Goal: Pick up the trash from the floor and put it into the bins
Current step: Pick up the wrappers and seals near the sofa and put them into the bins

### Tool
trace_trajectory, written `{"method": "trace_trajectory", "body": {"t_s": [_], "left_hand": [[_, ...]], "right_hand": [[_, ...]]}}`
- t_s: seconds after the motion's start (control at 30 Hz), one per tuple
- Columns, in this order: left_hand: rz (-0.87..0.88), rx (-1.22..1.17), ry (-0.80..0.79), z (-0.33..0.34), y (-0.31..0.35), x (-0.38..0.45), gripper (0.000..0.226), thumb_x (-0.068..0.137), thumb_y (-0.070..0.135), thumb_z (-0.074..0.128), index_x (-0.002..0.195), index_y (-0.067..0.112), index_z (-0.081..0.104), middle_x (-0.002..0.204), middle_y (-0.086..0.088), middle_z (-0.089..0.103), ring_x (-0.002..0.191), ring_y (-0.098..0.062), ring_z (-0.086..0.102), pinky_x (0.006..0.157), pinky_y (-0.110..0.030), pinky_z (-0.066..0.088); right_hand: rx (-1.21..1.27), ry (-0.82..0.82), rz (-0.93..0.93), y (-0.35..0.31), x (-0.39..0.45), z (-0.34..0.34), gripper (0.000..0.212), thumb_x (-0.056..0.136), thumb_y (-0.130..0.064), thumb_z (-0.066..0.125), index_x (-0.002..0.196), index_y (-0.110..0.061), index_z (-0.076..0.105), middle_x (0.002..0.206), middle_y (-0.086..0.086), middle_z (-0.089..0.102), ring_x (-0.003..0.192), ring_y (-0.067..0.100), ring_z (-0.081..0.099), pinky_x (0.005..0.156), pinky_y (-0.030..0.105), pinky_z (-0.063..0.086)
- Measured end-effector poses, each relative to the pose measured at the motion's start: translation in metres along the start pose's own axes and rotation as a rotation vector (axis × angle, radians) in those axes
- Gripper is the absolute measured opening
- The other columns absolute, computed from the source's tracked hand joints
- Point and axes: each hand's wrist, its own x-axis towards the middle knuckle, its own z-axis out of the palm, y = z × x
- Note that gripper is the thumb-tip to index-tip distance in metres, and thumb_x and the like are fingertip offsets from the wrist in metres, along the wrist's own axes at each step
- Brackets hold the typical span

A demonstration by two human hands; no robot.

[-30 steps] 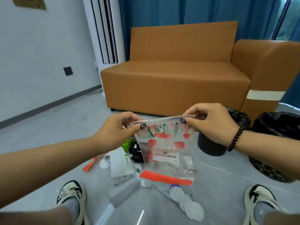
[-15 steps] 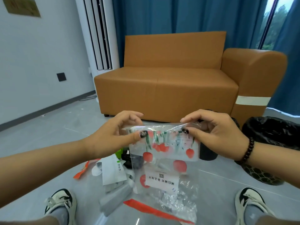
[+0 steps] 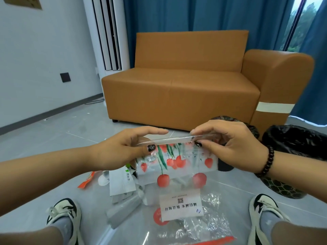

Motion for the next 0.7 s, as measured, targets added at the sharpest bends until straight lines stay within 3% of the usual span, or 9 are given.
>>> {"method": "trace_trajectory", "body": {"t_s": [0.07,0.1,0.17,0.23,0.33,0.4,0.5,0.6,0.7], "left_hand": [[-0.024,-0.038,0.007,-0.003,0.002,0.000,0.041,0.088,0.023,0.054,0.121,0.047,0.059,0.113,-0.025,0.063,0.087,-0.047,0.061,0.073,-0.051,0.055],[-0.024,-0.067,0.018,-0.004,0.003,0.000,0.040,0.090,0.019,0.053,0.116,0.046,0.063,0.111,-0.018,0.068,0.085,-0.041,0.064,0.070,-0.044,0.058],[0.000,-0.114,0.058,-0.004,0.004,0.001,0.044,0.093,0.006,0.050,0.108,0.042,0.070,0.109,-0.007,0.072,0.082,-0.023,0.069,0.067,-0.032,0.059],[0.028,-0.167,0.111,-0.007,0.004,0.004,0.046,0.089,-0.003,0.051,0.098,0.035,0.076,0.105,-0.003,0.074,0.087,-0.018,0.069,0.073,-0.030,0.058],[0.074,-0.330,0.155,-0.015,0.005,0.004,0.033,0.072,-0.002,0.065,0.084,0.024,0.080,0.095,-0.005,0.075,0.085,-0.015,0.072,0.070,-0.020,0.057],[0.101,-0.324,0.131,-0.019,0.004,0.001,0.033,0.066,-0.006,0.073,0.084,0.021,0.080,0.094,-0.008,0.075,0.081,-0.016,0.071,0.069,-0.021,0.057],[0.124,-0.166,0.136,-0.020,0.000,-0.001,0.033,0.072,-0.003,0.064,0.089,0.022,0.079,0.103,-0.010,0.073,0.085,-0.025,0.066,0.064,-0.026,0.049],[0.160,-0.088,0.149,-0.017,-0.006,0.000,0.034,0.071,0.002,0.055,0.091,0.017,0.078,0.114,0.004,0.071,0.100,-0.012,0.067,0.066,-0.023,0.050],[0.169,-0.049,0.138,-0.015,-0.016,-0.001,0.035,0.064,0.019,0.060,0.094,0.012,0.077,0.122,0.006,0.067,0.112,-0.014,0.063,0.085,-0.032,0.056]], "right_hand": [[0.018,0.021,0.017,0.002,-0.001,-0.001,0.020,0.085,-0.019,0.061,0.103,-0.013,0.067,0.101,-0.005,0.069,0.092,0.008,0.068,0.071,0.033,0.058],[0.018,0.031,0.015,0.003,-0.001,-0.001,0.019,0.086,-0.020,0.059,0.103,-0.014,0.067,0.100,-0.005,0.068,0.092,0.009,0.068,0.069,0.034,0.058],[-0.018,0.040,-0.038,0.004,-0.001,-0.002,0.014,0.087,-0.011,0.058,0.098,-0.012,0.068,0.097,-0.001,0.067,0.087,0.015,0.067,0.063,0.038,0.055],[-0.081,0.050,-0.102,0.004,0.000,-0.002,0.018,0.084,0.004,0.058,0.091,-0.007,0.070,0.095,0.004,0.066,0.084,0.019,0.065,0.061,0.038,0.052],[-0.091,0.063,-0.086,0.001,0.002,-0.002,0.028,0.078,0.012,0.056,0.086,-0.007,0.074,0.098,0.006,0.063,0.077,0.008,0.060,0.058,0.017,0.044],[-0.053,0.062,-0.042,0.000,0.001,-0.002,0.031,0.077,0.011,0.054,0.086,-0.010,0.075,0.102,0.007,0.062,0.075,0.005,0.057,0.055,0.012,0.039],[0.043,0.070,0.052,0.003,-0.002,-0.001,0.027,0.078,-0.004,0.052,0.085,-0.016,0.075,0.107,0.004,0.062,0.082,0.018,0.062,0.057,0.028,0.047],[0.172,0.061,0.214,0.007,-0.005,0.002,0.020,0.075,-0.021,0.058,0.079,-0.019,0.077,0.106,-0.004,0.064,0.083,0.029,0.063,0.064,0.034,0.052],[0.220,0.070,0.312,0.015,-0.007,0.011,0.006,0.073,-0.022,0.072,0.074,-0.020,0.077,0.097,-0.010,0.068,0.085,0.027,0.065,0.068,0.038,0.054]]}}
